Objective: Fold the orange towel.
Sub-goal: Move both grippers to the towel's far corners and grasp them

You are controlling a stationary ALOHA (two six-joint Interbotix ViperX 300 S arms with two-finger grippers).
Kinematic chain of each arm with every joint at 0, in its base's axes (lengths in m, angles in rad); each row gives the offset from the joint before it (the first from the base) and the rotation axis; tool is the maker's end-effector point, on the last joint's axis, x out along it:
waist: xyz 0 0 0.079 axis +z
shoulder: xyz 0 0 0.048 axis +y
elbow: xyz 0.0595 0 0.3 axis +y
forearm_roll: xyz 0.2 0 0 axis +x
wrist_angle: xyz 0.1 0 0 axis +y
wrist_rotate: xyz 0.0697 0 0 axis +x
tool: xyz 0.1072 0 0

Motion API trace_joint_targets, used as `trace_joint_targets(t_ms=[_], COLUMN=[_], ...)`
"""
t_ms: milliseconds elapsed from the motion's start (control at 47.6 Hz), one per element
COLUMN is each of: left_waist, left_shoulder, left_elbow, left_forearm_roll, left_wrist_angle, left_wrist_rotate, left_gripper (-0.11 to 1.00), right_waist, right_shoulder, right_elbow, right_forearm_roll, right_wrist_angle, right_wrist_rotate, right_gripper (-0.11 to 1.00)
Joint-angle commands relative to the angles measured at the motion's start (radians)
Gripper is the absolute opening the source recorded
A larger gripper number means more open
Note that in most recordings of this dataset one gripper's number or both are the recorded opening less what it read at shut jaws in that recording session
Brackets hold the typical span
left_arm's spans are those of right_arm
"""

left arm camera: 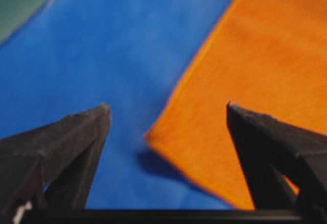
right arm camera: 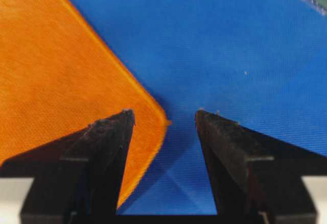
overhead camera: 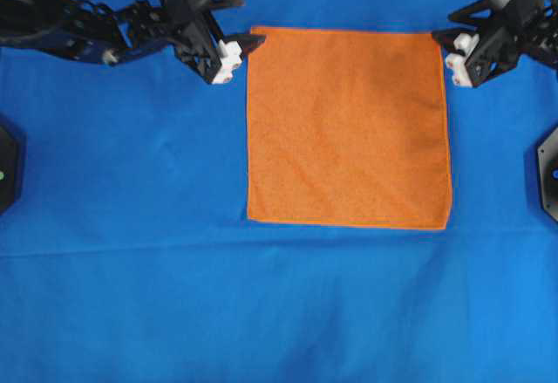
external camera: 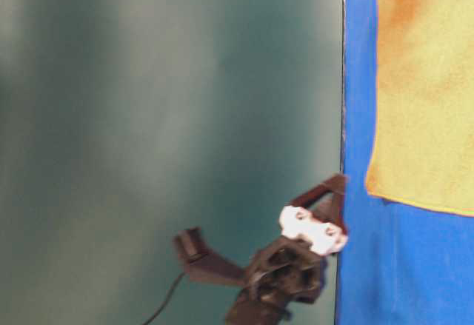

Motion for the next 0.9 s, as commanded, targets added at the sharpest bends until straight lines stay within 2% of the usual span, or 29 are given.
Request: trace_joint_targets(t_ms=[0, 273, 357, 420, 567, 652, 715, 883], left_waist=[0.003, 0.034, 0.044, 0.044, 0.031, 0.021, 0.018, 0.014], left_shoulder=[0.035, 0.126, 0.124, 0.124, 0.124, 0.124, 0.124, 0.118], left_elbow=[-0.037, -0.071, -0.069, -0.066, -0.067, -0.067, -0.066, -0.064], left_forearm_roll=[0.0, 0.0, 0.0, 0.0, 0.003, 0.005, 0.005, 0.005], left_wrist_angle=[-0.02, -0.034, -0.028, -0.021, -0.005, -0.003, -0.003, -0.002], left_wrist_rotate=[0.002, 0.003, 0.002, 0.003, 0.028, 0.041, 0.048, 0.048], left_gripper=[0.88, 0.87, 0.82, 0.72, 0.31, 0.1, 0.02, 0.02], right_waist=[-0.02, -0.029, -0.029, -0.029, -0.028, -0.029, -0.028, -0.029], right_shoulder=[0.055, 0.181, 0.19, 0.189, 0.189, 0.189, 0.189, 0.189], right_elbow=[-0.021, -0.058, -0.063, -0.061, -0.06, -0.063, -0.063, -0.064], right_forearm_roll=[-0.003, -0.003, -0.003, -0.003, -0.005, -0.005, -0.005, -0.003], right_wrist_angle=[-0.04, -0.071, -0.072, -0.072, -0.072, -0.071, -0.072, -0.072], right_wrist_rotate=[-0.005, -0.018, -0.02, -0.021, -0.021, -0.021, -0.021, -0.021], right_gripper=[0.57, 0.55, 0.49, 0.38, 0.0, 0.0, 0.0, 0.0])
